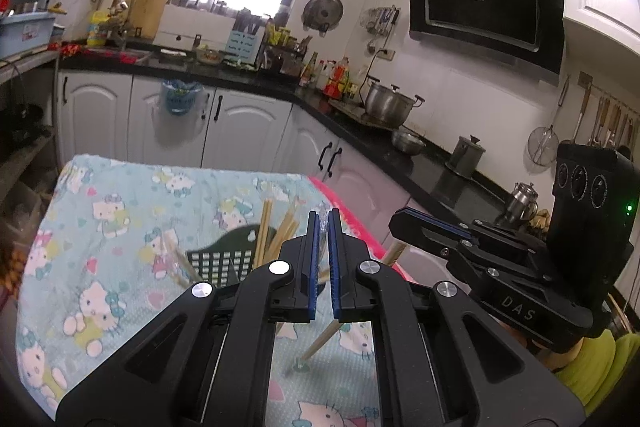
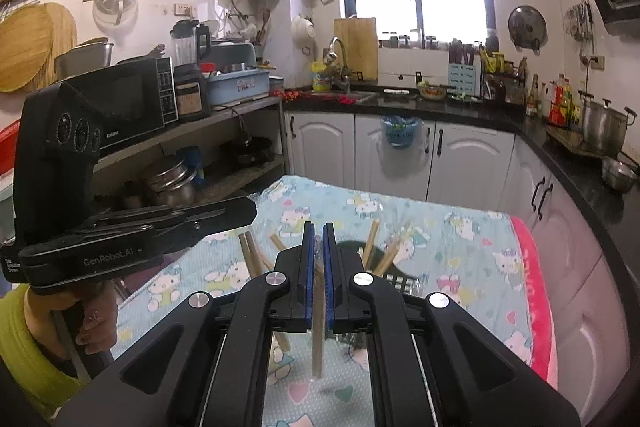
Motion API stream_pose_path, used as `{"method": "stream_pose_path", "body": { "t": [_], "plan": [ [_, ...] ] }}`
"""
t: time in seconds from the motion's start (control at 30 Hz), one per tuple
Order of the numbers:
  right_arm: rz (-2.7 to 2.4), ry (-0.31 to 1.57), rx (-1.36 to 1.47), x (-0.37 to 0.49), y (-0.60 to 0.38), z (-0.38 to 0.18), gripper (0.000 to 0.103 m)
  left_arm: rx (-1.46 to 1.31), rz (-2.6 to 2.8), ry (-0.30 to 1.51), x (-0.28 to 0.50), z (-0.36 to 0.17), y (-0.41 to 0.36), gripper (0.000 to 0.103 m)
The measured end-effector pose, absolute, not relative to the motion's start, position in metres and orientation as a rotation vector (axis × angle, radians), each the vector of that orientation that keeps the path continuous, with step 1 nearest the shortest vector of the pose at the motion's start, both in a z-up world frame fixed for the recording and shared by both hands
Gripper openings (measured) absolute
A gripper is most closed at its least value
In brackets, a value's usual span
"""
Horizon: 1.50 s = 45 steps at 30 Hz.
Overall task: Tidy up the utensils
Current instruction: 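Lower the held chopsticks down into the green caddy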
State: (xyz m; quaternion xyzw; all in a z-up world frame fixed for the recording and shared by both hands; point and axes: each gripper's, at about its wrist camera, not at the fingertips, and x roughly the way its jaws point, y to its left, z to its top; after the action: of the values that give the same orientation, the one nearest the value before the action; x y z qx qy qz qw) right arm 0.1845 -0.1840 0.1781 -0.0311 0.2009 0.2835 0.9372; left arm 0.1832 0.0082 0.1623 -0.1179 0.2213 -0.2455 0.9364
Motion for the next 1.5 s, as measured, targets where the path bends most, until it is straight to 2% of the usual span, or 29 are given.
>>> {"method": "stream_pose_path", "body": {
  "t": [0.83,1.2,1.5],
  "plan": [
    [0.531,0.264,-0.014,0.218,-0.194,0.263,0.004,-0.224,-0.455,0.333,0.212,0.231,0.015,0.002],
    [0.482,0.283,-0.006,0.244,-0.201,0.259,0.004,-0.223,-0.421,0.323,0.235,0.235,0.017,0.002],
    [0.443,0.310,-0.023,0.265,-0.200,0.240,0.004,-0.194,-0.386,0.367,0.251,0.207,0.011,0.002]
  ]
}}
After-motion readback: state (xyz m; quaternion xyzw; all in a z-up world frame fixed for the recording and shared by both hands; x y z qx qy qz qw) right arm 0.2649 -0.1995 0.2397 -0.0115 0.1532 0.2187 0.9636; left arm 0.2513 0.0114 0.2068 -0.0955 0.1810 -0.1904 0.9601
